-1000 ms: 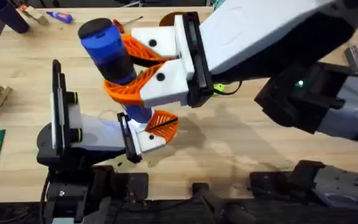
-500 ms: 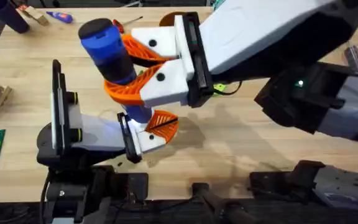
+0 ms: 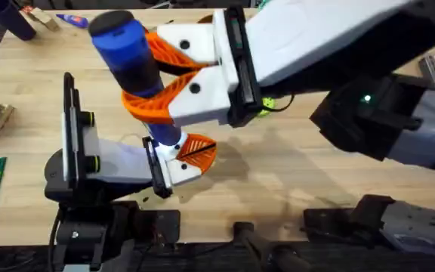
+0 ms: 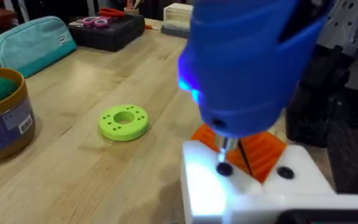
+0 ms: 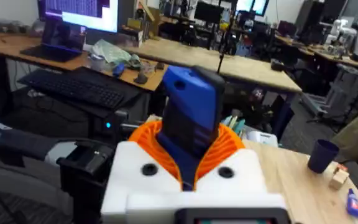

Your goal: Pick up the gripper from the table and insert it into the empty holder that is missing its gripper. Then pick up a screw, insert it into the mounting hole, and use the screwdriver to tighten it. Finally, clean up the table by picking up the vegetable and placing it into the bucket.

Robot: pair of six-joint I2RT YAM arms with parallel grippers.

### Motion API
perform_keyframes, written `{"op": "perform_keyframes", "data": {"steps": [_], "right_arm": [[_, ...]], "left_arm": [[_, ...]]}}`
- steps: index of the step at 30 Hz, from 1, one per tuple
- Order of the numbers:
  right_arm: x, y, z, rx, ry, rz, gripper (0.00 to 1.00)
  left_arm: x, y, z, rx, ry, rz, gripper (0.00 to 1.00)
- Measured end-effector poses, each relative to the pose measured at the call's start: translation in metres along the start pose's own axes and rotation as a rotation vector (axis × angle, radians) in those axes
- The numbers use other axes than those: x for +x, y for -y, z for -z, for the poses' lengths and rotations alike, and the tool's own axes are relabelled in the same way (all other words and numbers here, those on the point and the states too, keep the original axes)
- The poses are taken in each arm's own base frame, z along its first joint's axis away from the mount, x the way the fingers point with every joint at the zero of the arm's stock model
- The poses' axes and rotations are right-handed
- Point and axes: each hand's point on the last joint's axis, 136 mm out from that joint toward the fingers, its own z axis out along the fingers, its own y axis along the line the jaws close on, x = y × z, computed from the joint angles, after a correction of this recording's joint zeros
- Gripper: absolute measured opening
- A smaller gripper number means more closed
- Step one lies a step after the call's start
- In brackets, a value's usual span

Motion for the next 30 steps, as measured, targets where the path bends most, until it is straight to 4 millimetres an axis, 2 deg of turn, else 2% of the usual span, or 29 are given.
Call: {"op": "perform_keyframes", "data": {"steps": [10,17,21,30], "right_arm": [[-0.031,0.009,-0.005,-0.037,-0.031,0.02,0.062],[-0.041,0.037,0.015,0.004,-0.111,0.007,0.062],[-0.032,0.056,0.036,0.058,-0.197,-0.001,0.061],[0.006,0.084,0.089,0.195,-0.418,-0.033,0.062]], "left_arm": [[0.0,0.0,0.0,0.0,0.0,0.0,0.007],[0.0,0.0,0.0,0.0,0.0,0.0,0.007],[0.0,0.0,0.0,0.0,0.0,0.0,0.007],[0.0,0.0,0.0,0.0,0.0,0.0,0.007]]}}
